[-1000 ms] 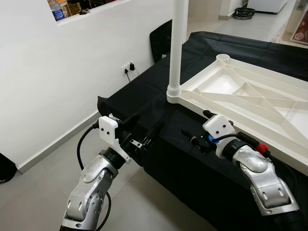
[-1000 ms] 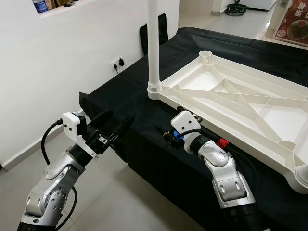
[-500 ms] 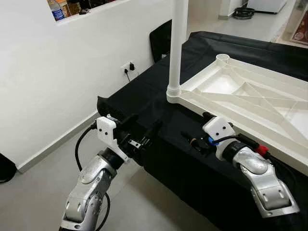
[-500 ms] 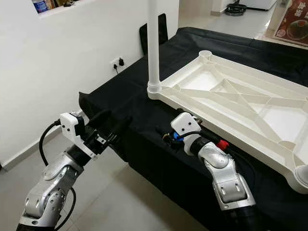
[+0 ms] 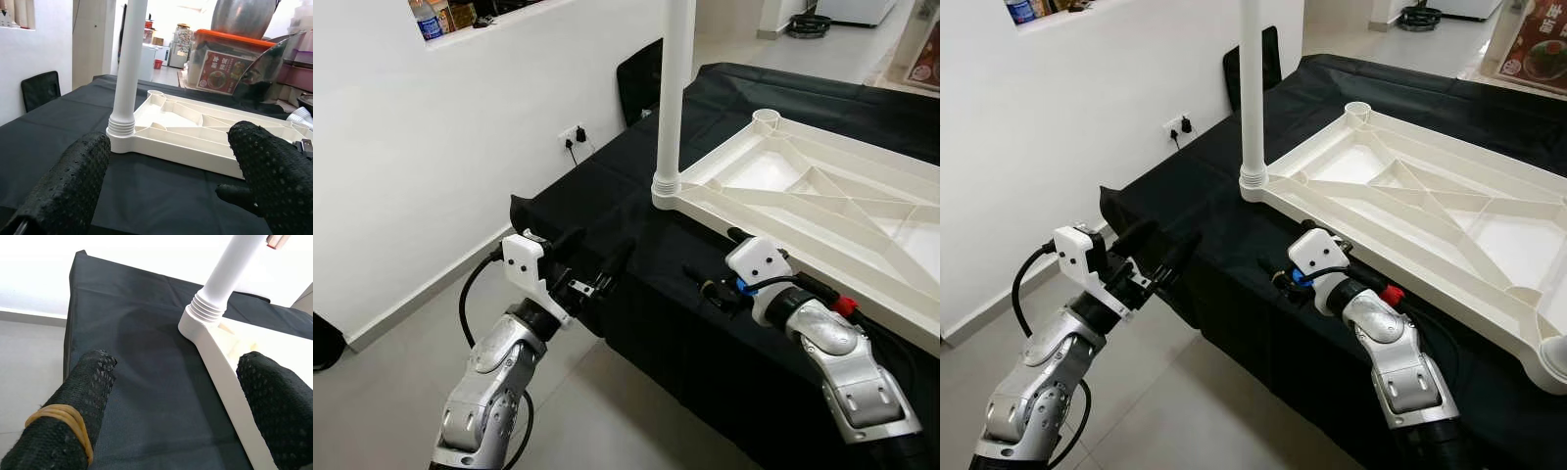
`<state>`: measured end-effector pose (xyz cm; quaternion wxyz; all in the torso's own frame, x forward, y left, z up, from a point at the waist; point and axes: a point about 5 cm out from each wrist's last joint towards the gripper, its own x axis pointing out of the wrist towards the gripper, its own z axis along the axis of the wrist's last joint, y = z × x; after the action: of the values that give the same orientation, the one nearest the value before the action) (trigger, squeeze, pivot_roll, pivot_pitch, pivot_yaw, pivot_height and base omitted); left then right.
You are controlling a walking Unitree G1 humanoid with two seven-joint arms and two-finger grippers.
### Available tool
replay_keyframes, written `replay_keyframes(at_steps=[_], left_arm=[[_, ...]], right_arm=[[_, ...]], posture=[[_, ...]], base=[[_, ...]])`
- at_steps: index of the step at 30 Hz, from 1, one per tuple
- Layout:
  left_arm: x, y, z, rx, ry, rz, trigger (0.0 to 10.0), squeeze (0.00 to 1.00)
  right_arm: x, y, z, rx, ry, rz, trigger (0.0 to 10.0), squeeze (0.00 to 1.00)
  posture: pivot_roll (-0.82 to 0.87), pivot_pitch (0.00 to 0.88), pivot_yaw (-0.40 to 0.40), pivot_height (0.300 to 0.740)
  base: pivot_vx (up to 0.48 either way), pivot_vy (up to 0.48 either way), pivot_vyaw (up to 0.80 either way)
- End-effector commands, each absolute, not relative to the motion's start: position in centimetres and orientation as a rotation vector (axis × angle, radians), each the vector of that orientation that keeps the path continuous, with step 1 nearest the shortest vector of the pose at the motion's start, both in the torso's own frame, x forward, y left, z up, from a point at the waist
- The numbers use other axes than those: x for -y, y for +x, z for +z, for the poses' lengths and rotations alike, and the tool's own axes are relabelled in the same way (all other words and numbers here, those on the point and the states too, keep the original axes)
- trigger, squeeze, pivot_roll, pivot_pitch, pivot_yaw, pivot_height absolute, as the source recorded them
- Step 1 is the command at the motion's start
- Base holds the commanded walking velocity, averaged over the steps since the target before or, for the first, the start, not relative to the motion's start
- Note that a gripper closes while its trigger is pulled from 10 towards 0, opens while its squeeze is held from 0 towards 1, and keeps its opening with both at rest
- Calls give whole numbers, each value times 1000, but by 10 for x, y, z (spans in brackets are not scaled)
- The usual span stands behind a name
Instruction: Building children table
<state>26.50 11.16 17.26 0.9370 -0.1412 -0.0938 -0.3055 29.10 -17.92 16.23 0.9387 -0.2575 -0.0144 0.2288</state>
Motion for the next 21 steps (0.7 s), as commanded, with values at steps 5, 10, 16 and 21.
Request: replay_keyframes(at_steps=[5,10,16,21], left_arm=[[-114,264,173,199,-265,-604,10000,0],[-112,263,173,196,-269,-614,10000,0],[-110,264,173,193,-268,-626,10000,0],[-111,264,172,192,-263,-626,10000,0]], right_arm=[[177,290,161,22,-518,476,10000,0],[179,287,159,16,-521,475,10000,0],[180,288,159,13,-522,467,10000,0],[179,289,159,14,-524,468,10000,0]], posture=[[-98,107,27,740],[-104,110,30,740],[-101,110,32,740],[-101,100,30,740]], base=[[0,0,0],[0,0,0],[0,0,0],[0,0,0]])
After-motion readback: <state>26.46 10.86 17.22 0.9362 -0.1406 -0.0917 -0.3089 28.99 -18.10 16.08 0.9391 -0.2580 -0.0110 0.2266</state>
